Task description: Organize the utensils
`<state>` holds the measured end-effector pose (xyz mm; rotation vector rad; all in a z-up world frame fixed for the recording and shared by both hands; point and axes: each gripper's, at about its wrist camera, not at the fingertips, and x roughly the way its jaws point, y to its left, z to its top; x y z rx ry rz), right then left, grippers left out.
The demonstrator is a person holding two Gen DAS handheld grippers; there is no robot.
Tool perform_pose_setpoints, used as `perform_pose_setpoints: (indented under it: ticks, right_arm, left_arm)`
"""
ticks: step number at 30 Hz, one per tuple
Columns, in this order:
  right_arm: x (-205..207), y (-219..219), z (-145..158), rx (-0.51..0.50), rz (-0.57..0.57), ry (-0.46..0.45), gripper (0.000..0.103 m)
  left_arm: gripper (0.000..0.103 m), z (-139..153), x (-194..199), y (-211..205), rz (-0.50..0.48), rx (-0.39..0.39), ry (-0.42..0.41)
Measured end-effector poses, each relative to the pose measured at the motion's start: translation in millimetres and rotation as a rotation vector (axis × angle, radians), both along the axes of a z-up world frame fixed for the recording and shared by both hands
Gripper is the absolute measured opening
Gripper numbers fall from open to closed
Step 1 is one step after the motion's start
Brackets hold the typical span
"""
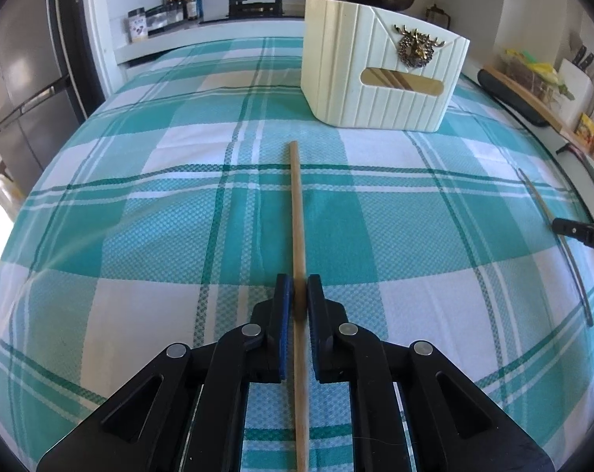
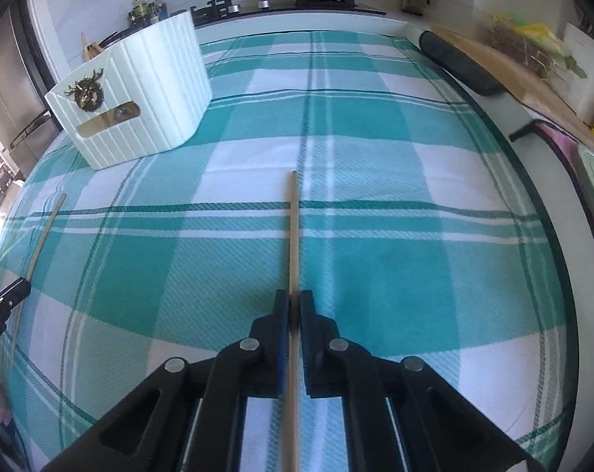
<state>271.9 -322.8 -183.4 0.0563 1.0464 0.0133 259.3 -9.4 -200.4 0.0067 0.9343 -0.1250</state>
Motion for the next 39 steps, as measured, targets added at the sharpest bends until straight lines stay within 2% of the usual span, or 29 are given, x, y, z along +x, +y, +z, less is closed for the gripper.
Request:
perform_pose_setpoints:
  ticks: [1,2,3,4,5,6,7,8,9,11,14,32,36,39]
  right_arm:
    - [-4.4,-6.5,1.0,0.002,-0.005,-0.005,0.006]
    - [-8.0,-11.6,1.6,0.008,-0.009,-0.012,0.007]
    - [-11.4,-15.9,2.0,0.015,-0.009,-0.019,0.010]
    - [-15.0,-18.6,1.7,0.017,-0.005,-0.022,0.013]
    - [-19.9,-20.2,1.5,0.020,0.008,-0.024,0.023]
    - [-26.1,-20.4,2.1,0.022,0.027,-0.034,0.034]
    - [-32.4,-19.5,2.7,0.013,0.044,-0.046,0.041]
    - [-38.0,-16.2,2.8,-0.004,0.055,-0.055,0.052]
    - [-42.5,-13.7,1.4,-0.024,0.064,-0.059,0.056]
    - [-50.7,-7.4,-4.6,-0.084,0.089,-0.068,0.056]
    - [-60.8,-5.8,-6.4,-0.111,0.095,-0.132,0.057]
    - [-59.9,-10.2,-8.0,-0.079,0.088,-0.132,0.059]
    - [-59.6,-11.6,-8.0,-0.064,0.090,-0.125,0.059]
    - [-56.4,-13.5,-4.0,-0.077,0.155,-0.038,0.060]
  left_arm:
    - [0.013,0.1,-0.1,-0.2,-0.006,0.000,0.003]
    - [0.023,0.5,-0.4,-0.2,-0.011,-0.003,0.007]
    - [0.042,0.8,-0.7,-0.2,-0.018,-0.011,0.012]
    - [0.055,1.2,-1.4,-0.5,-0.022,-0.012,0.021]
    - [0.077,1.0,-2.0,-0.8,-0.016,-0.004,0.026]
    - [0.088,0.5,-3.4,-1.0,-0.010,0.008,0.027]
    - [0.089,-1.2,-4.5,-1.2,-0.010,0.020,0.031]
    - [0.089,-4.0,-4.5,-1.3,-0.015,0.031,0.042]
    - [0.093,-6.1,-4.9,-1.8,-0.022,0.047,0.045]
    - [0.101,-7.3,-6.0,-1.6,-0.021,0.083,0.038]
    - [0.103,-10.1,-3.7,5.4,-0.024,0.053,0.052]
    - [0.103,-10.5,-6.1,6.6,-0.036,0.047,0.036]
    - [0.102,-7.2,3.1,11.0,-0.128,0.039,0.099]
    - [0.102,-0.9,16.8,21.4,-0.173,0.024,0.133]
